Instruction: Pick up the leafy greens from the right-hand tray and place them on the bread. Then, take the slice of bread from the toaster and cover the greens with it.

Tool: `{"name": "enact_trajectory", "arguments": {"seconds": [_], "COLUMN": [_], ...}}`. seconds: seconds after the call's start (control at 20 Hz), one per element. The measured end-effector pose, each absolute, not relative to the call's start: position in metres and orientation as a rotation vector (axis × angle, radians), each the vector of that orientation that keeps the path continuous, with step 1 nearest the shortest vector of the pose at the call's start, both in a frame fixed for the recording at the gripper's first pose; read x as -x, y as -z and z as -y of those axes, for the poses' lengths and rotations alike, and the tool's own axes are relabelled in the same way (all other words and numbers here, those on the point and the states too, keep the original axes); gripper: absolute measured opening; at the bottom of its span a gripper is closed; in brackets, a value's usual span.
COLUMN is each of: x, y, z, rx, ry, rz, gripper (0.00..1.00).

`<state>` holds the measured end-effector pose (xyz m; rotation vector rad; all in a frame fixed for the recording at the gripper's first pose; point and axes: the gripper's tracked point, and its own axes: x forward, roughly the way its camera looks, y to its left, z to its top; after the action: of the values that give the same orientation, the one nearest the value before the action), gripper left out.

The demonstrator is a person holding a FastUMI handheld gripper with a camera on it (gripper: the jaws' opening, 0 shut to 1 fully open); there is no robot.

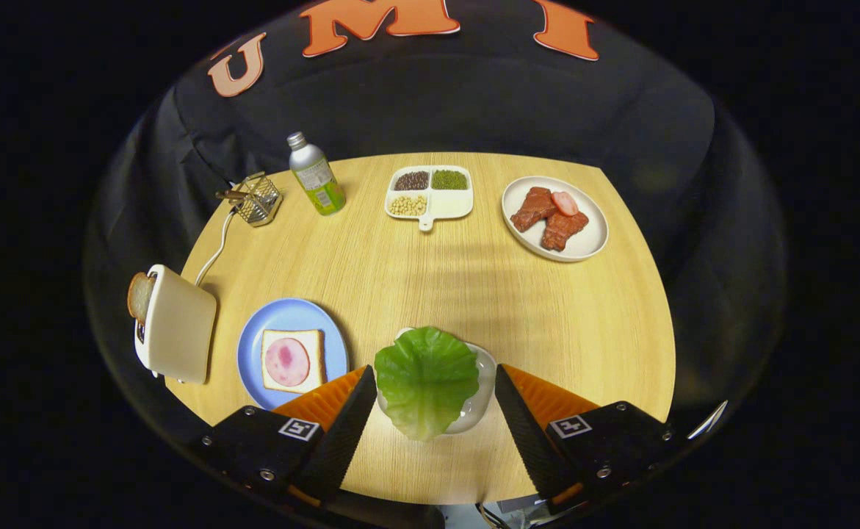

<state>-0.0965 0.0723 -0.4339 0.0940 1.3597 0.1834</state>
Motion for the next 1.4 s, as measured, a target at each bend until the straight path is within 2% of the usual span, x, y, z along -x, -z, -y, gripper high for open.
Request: {"name": "enact_trajectory", "arguments": {"seconds": [0.25, 0.65, 0.9, 1.4], "x": [0.107, 0.137, 0.14, 0.142], "y": [0.467, 0.518, 0.54, 0.555], "z": [-0.081, -0.095, -0.094, -0.098], "rx": [-0.1, -0.109, -0.065, -0.026], "ry": [-0.207, -0.242, -0.231, -0.216], "rz": [-1.449, -1.593, -1.618, -1.619], "gripper": [0.97, 0.89, 0.82, 0.76]}}
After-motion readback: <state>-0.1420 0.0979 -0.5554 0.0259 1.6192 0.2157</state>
